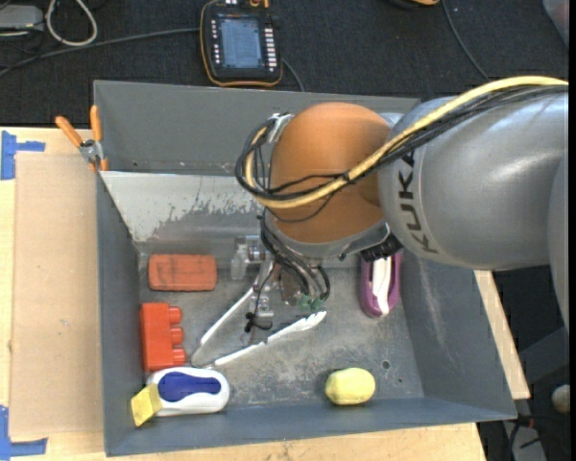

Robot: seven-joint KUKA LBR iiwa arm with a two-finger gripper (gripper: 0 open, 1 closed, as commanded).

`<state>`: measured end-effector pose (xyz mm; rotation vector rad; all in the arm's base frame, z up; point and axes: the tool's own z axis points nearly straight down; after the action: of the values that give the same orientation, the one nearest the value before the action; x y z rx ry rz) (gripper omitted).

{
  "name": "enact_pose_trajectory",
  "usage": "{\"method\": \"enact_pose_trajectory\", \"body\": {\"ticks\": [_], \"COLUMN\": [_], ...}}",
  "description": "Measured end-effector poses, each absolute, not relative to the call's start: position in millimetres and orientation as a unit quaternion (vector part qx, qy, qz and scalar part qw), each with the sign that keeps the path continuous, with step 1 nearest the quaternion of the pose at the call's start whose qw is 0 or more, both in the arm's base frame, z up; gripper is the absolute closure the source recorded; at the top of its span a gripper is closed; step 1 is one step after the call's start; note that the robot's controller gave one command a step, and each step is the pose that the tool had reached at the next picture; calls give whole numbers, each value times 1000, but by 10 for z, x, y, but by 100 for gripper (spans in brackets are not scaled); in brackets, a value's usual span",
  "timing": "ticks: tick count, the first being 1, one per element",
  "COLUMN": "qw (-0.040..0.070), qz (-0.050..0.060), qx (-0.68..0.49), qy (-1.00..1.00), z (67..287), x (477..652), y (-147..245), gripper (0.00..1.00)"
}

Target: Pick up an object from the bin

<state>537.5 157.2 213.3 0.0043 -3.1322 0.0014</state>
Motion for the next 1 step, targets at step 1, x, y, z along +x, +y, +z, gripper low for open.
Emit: {"method": "enact_pose_trajectory", "body": {"ticks": [1], "qw": [1], "qz": [0], "qx": [-2], "qy": [-1000], "z": [2175], "x": [5394], "y": [1558], "gripper": [0]}}
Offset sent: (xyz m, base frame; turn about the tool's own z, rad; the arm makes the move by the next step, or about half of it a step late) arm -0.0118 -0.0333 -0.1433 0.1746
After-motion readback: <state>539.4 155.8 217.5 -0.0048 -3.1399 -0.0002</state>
